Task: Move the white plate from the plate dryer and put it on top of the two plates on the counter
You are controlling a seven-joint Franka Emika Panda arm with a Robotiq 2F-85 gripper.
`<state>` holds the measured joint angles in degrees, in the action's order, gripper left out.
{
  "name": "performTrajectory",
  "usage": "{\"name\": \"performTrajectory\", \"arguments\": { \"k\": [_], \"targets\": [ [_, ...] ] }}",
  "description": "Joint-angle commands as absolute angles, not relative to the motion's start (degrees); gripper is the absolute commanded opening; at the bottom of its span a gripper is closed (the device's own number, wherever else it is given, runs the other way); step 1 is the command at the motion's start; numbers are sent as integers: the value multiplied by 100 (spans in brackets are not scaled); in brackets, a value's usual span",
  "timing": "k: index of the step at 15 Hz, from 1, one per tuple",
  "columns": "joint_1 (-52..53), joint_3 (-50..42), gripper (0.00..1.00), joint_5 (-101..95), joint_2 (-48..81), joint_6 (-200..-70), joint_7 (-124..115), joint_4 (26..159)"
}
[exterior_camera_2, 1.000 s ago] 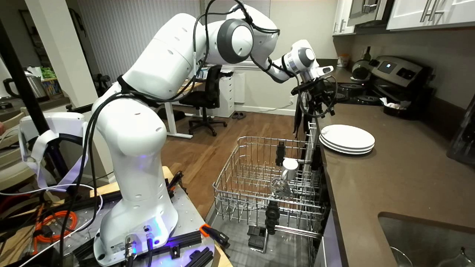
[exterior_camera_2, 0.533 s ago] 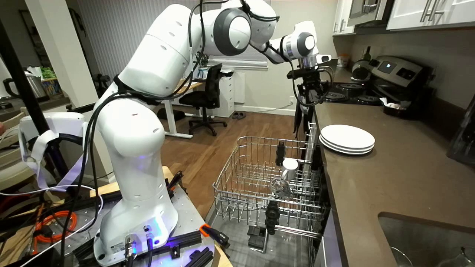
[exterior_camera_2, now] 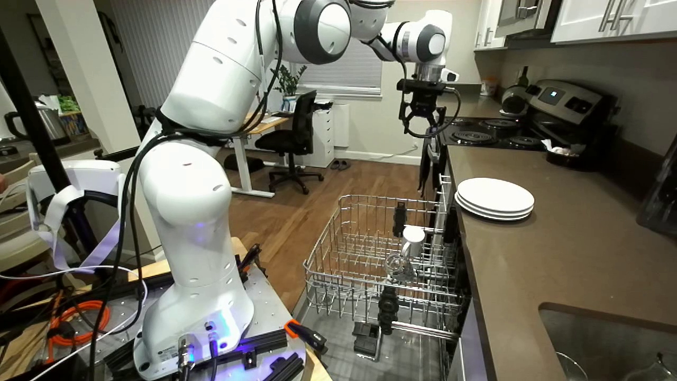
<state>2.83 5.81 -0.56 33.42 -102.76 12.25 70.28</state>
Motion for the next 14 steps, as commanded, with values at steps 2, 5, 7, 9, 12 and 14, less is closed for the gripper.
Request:
{"name": "performTrajectory", "arguments": {
  "k": [2,5,7,9,12,14],
  "targets": [
    [156,688,91,309,2774,-9581,1666,7544],
    [185,663,93,339,2562,-9397,1665,7755],
    [194,658,94,341,2427,-9378,1661,7916],
    [198,659,96,344,2282,-9448,1672,8120],
    [285,609,96,198,2508,-9407,1494,7833],
    [285,609,96,198,2470,-9407,1497,7882]
  ]
}}
